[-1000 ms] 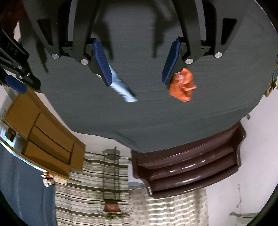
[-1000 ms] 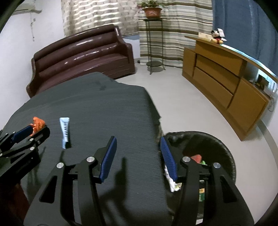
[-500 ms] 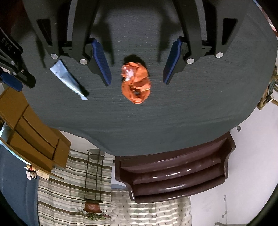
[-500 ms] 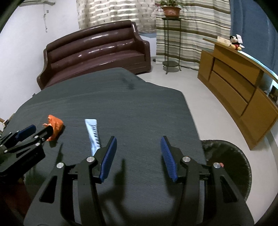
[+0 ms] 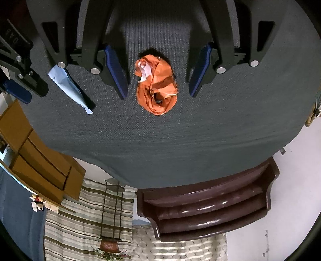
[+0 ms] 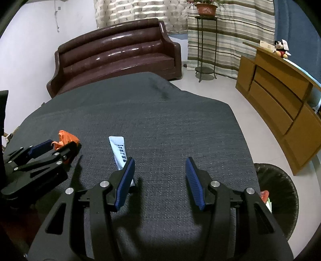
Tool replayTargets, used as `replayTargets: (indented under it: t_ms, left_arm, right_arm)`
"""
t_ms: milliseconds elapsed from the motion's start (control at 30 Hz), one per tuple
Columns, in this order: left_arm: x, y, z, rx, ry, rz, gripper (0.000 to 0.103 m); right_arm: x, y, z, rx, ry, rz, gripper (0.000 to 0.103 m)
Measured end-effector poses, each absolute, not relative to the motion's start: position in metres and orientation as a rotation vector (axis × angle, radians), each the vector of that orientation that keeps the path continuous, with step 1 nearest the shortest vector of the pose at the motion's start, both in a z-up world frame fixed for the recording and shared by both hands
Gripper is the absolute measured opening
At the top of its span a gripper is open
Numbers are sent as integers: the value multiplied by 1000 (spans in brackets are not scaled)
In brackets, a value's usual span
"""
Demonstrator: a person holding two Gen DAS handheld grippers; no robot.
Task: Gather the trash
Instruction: 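Grasp the orange bag with the left gripper while the right grasps the blue-white tube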
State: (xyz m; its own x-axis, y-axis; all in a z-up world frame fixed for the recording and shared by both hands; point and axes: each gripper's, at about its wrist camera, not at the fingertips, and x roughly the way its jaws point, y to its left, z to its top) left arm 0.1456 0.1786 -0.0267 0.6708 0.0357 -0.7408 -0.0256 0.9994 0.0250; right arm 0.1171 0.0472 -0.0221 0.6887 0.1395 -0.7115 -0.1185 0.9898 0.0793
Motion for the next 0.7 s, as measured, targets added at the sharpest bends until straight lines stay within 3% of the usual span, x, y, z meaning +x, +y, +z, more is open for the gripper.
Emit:
replayTargets:
  t_ms: [100,700]
  left_arm:
    - [149,180,-32,15,861,6,44]
    - [126,199,-21,-2,835,32,43]
  right_arm:
    - [119,48,-23,29,802,148,51]
    - [131,79,-31,-33,830,207,51]
